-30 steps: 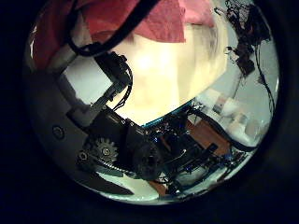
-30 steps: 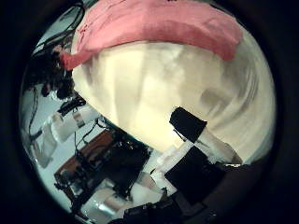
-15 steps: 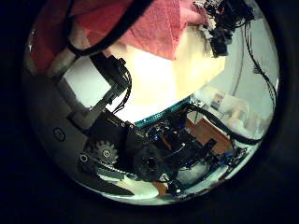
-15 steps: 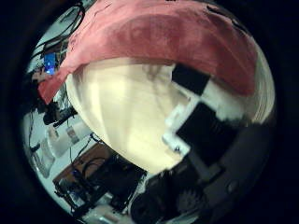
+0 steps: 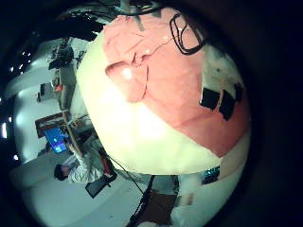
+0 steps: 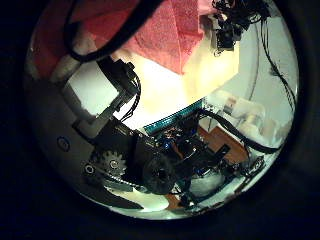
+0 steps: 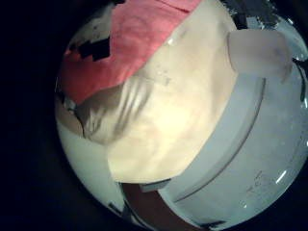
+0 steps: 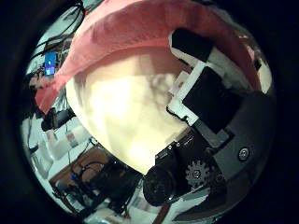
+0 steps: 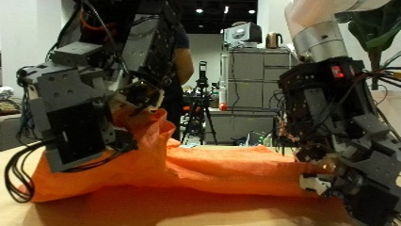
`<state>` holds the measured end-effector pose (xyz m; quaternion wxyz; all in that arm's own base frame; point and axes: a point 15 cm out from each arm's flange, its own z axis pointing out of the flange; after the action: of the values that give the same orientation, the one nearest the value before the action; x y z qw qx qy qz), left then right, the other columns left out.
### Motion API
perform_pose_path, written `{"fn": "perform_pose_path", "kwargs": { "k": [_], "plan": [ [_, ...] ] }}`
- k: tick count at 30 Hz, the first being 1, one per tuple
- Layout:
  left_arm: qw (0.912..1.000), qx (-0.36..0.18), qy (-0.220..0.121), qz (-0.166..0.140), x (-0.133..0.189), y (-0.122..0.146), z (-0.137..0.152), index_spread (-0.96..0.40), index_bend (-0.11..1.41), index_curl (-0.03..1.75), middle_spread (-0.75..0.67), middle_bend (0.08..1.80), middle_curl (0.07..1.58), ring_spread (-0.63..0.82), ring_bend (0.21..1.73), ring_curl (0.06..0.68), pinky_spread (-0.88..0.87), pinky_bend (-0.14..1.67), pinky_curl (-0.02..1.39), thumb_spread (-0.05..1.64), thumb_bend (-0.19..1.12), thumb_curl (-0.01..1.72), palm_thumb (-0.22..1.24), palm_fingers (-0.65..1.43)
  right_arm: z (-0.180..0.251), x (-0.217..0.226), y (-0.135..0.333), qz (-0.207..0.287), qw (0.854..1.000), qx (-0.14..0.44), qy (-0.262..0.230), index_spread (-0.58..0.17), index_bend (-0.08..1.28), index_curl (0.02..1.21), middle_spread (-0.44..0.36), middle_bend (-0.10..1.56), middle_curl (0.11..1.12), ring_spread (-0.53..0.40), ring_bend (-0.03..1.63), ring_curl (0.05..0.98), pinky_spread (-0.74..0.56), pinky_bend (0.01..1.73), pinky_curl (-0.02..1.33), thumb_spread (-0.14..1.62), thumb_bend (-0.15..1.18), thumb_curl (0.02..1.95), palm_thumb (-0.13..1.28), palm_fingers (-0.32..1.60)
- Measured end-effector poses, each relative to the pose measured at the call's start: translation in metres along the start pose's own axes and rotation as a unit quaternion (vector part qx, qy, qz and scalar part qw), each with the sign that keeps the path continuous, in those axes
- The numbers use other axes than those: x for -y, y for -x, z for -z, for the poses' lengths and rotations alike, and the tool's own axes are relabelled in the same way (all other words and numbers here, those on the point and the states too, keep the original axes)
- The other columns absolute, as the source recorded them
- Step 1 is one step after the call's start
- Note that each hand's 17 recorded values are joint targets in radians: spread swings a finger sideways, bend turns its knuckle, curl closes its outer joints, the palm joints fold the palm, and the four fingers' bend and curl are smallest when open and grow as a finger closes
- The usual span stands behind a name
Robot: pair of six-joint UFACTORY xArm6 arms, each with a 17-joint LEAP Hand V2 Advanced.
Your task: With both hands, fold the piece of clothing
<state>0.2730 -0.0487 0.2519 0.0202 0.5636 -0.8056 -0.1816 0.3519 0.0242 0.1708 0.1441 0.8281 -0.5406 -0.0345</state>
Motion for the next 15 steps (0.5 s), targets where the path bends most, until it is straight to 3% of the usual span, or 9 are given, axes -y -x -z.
{"fn": "perform_pose_path", "kwargs": {
  "k": [7, 10, 15],
  "plan": [
    [0.9991, -0.005, 0.038, -0.02, -0.033, 0.001, 0.008, -0.49, 0.18, 1.52, -0.6, 0.76, 1.23, -0.48, 1.3, 0.522, -0.73, 1.0, 0.55, 1.08, -0.01, 0.72, 0.89, 0.77, 0.031, -0.065, 0.005, 0.0, 0.998, 0.008, 0.059, -0.319, 1.02, 0.82, -0.161, 1.23, 0.8, -0.257, 1.29, 0.736, -0.31, 1.21, 0.79, 1.2, 0.06, 0.51, 1.12, 1.07],
    [0.9979, -0.014, 0.056, -0.03, -0.048, -0.001, 0.015, -0.48, 0.18, 1.53, -0.6, 0.75, 1.23, -0.48, 1.3, 0.52, -0.73, 1.0, 0.55, 1.08, -0.01, 0.72, 0.89, 0.77, 0.048, -0.086, 0.008, 0.002, 0.998, 0.007, 0.062, -0.312, 1.03, 0.84, -0.159, 1.25, 0.81, -0.254, 1.3, 0.75, -0.29, 1.21, 0.82, 1.21, 0.06, 0.52, 1.12, 1.05],
    [0.9976, -0.02, 0.057, -0.034, -0.062, 0.001, 0.035, -0.45, 0.17, 1.55, -0.6, 0.74, 1.23, -0.48, 1.3, 0.519, -0.73, 1.01, 0.55, 1.08, -0.01, 0.72, 0.89, 0.78, 0.078, -0.11, 0.015, 0.009, 0.999, 0.0, 0.046, -0.303, 1.03, 0.88, -0.157, 1.27, 0.82, -0.251, 1.31, 0.773, -0.28, 1.2, 0.87, 1.22, 0.04, 0.55, 1.13, 1.03]
  ]
}}
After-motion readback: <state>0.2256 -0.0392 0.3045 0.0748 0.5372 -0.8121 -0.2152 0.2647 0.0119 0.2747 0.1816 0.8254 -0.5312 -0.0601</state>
